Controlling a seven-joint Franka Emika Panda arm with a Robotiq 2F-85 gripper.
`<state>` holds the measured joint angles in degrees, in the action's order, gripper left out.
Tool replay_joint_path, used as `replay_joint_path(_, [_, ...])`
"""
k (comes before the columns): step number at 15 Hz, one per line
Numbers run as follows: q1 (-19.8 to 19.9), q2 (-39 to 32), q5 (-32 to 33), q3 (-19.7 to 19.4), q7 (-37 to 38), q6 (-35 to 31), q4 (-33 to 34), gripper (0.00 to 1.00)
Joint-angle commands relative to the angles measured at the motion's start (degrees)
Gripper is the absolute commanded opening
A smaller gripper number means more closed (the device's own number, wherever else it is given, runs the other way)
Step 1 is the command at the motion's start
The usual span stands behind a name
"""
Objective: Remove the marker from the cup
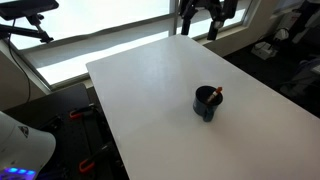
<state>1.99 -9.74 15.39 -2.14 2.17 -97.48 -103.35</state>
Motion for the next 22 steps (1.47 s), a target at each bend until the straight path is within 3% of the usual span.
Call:
replay_joint_path(1, [0.1, -4.2, 1.1, -1.0, 2.2, 0.0, 3.8, 1.0])
replay_joint_path(16, [4.4, -20.2, -0.3, -2.7, -8.0, 4.5, 12.9, 1.0])
replay_joint_path(18, [4.4, -19.2, -0.1, -2.6, -7.2, 2.0, 10.4, 1.0])
replay_joint_path(22, [4.6, -20.4, -0.1, -2.7, -7.9, 2.1, 11.4, 1.0])
